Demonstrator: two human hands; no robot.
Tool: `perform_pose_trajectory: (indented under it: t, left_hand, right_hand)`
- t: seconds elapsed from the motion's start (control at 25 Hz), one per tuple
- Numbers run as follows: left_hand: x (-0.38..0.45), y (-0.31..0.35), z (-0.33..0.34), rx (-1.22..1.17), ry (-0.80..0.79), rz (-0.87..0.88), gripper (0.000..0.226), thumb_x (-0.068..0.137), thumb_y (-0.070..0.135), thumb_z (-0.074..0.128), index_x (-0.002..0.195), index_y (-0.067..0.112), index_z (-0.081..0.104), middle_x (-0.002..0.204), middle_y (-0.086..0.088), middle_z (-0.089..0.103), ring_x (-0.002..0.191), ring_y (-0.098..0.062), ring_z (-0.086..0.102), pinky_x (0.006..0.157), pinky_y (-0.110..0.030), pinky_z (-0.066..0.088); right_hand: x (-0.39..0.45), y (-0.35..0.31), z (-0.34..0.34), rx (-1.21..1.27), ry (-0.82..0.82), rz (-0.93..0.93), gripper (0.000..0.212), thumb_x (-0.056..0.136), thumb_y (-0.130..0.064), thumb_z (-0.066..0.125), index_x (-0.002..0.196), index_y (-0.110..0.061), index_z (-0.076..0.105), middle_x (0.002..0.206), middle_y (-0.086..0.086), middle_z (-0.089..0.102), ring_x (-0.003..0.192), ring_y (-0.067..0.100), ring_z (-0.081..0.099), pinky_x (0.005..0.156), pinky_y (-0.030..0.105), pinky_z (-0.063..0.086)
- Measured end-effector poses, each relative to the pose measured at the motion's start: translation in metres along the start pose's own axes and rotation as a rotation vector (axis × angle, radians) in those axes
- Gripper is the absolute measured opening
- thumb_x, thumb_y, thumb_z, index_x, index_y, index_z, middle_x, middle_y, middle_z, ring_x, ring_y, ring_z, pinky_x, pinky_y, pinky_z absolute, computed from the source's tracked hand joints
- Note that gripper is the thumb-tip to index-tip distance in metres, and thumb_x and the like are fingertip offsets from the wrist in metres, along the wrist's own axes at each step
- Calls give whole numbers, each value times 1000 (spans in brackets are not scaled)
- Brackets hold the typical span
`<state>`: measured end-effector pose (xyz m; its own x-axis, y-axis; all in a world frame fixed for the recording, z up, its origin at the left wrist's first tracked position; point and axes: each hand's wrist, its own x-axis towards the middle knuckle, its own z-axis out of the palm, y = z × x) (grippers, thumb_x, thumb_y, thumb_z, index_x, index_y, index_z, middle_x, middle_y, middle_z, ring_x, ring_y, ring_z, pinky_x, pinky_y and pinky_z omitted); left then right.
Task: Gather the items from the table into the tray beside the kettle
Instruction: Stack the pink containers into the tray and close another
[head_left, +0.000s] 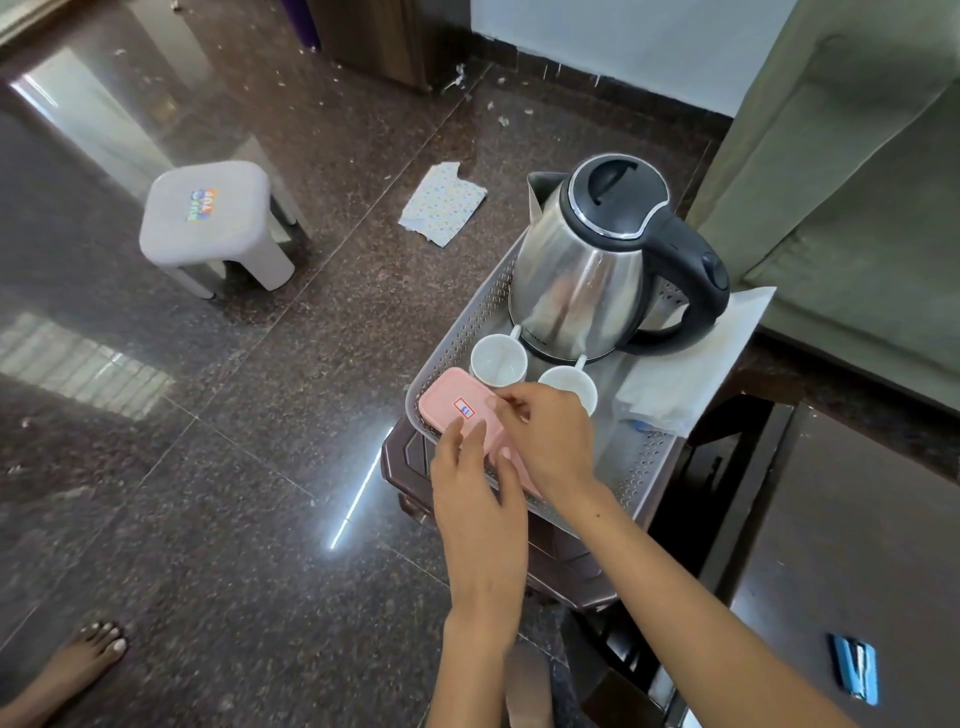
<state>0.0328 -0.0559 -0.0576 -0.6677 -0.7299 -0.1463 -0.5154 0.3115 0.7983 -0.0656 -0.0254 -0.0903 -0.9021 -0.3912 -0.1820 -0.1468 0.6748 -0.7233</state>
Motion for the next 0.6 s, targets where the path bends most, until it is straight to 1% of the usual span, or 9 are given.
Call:
perform_pose_trajectory:
  t: [0.08, 0.12, 0.16, 0.28, 0.36, 0.44, 0.6]
  left_hand:
    - [10, -8, 2, 147, -42, 104, 41, 92, 9, 50, 133, 11, 50, 149, -11, 38, 136, -26, 33, 111, -38, 32]
    - [16, -13, 4, 241, -47, 154, 42, 90, 8, 49, 132, 12, 51, 149, -15, 38, 136, -32, 35, 110, -45, 34]
    - [22, -18, 6, 325, -43, 188, 43, 87, 8, 48, 130, 12, 54, 147, -19, 40, 134, -37, 37, 109, -49, 35]
    - [33, -26, 10, 456, -21, 219, 44, 84, 15, 40, 123, 13, 61, 139, -22, 49, 128, -40, 46, 104, -50, 39]
    - [34, -28, 13, 468, -17, 221, 41, 85, 15, 43, 121, 14, 63, 137, -21, 52, 126, -41, 48, 101, -48, 42]
    - [35, -30, 15, 469, -12, 225, 40, 85, 13, 46, 121, 13, 64, 137, -21, 52, 127, -41, 47, 101, -47, 42]
    - [36, -33, 17, 473, -11, 242, 39, 86, 7, 49, 122, 12, 62, 138, -22, 50, 129, -42, 44, 102, -50, 41]
  right_hand:
    - [3, -5, 3, 1, 24, -36, 14, 86, -27, 59, 86, -22, 72, 81, -3, 71, 78, 18, 64, 70, 38, 52]
    - [4, -5, 4, 28, 26, -59, 13, 85, -24, 60, 88, -22, 72, 85, -2, 71, 80, 19, 64, 71, 39, 51]
    - [5, -5, 5, 60, 25, -77, 13, 85, -20, 60, 90, -21, 72, 89, 0, 72, 82, 20, 64, 73, 40, 51]
    - [4, 0, 4, 159, 53, -107, 20, 84, -8, 61, 100, -13, 70, 97, 5, 72, 86, 19, 67, 80, 40, 53]
    - [-4, 2, 1, 209, 91, -115, 21, 83, -3, 60, 101, -12, 69, 98, 4, 71, 85, 15, 67, 80, 36, 54]
    - [-14, 7, -3, 227, 126, -129, 20, 84, -2, 60, 99, -12, 68, 97, 2, 70, 84, 13, 66, 79, 34, 54]
    - [-24, 23, -4, 192, 155, -147, 18, 86, -6, 58, 99, -13, 68, 97, -1, 69, 85, 15, 66, 78, 39, 56]
